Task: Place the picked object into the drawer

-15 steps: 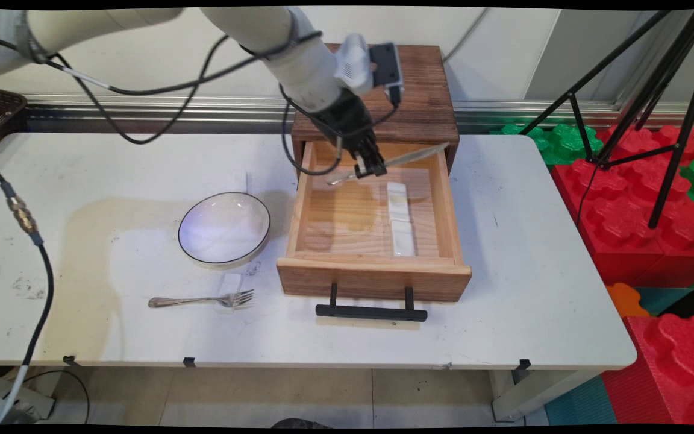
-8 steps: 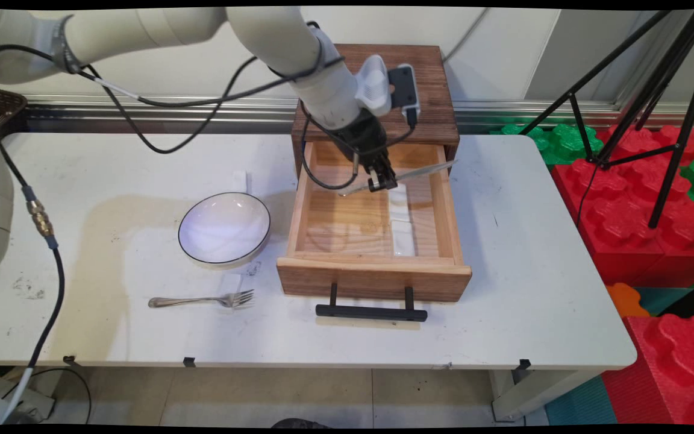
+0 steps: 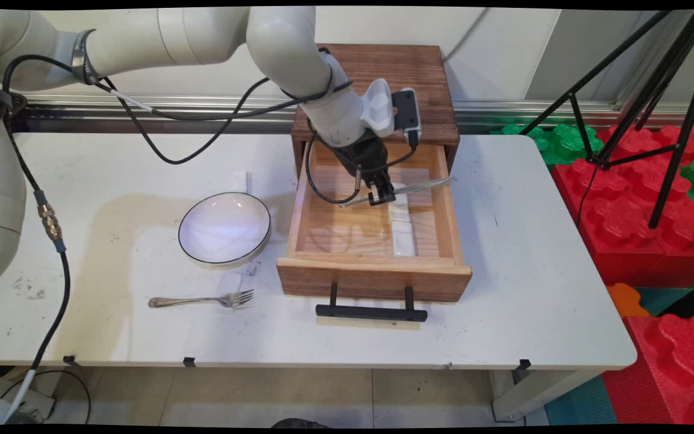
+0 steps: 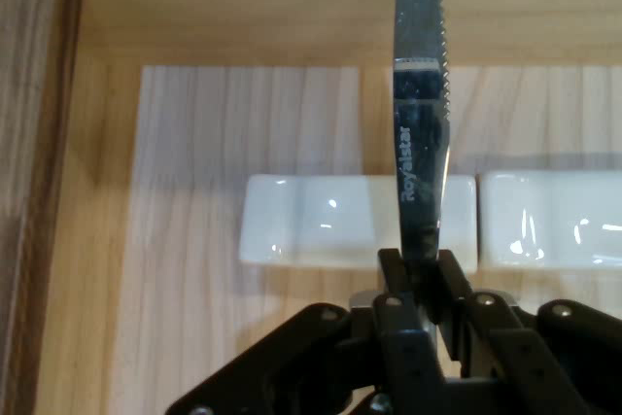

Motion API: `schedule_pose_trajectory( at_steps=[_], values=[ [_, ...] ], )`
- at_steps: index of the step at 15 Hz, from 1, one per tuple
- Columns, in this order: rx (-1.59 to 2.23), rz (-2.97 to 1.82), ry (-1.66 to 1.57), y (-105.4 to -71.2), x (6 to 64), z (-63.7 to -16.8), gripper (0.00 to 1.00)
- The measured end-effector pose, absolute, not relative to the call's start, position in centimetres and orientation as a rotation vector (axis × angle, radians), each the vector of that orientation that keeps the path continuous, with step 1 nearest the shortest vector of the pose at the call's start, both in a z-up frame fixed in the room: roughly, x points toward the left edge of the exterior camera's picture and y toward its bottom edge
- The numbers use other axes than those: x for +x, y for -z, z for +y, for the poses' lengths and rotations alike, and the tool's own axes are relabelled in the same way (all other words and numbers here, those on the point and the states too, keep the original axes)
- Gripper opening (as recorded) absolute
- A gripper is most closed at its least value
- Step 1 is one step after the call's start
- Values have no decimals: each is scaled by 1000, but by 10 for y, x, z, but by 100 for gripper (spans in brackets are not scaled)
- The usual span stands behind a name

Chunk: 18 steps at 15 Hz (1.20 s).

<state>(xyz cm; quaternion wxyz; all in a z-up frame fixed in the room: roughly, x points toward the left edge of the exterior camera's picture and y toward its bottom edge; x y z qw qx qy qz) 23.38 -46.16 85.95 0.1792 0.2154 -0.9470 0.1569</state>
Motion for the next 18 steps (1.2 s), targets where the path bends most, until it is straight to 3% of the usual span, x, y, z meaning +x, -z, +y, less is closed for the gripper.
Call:
schedule_pose_trajectory(
  at_steps=[18],
  values=[
    [619,-2695,-430,-825,245,-469,0]
  ],
)
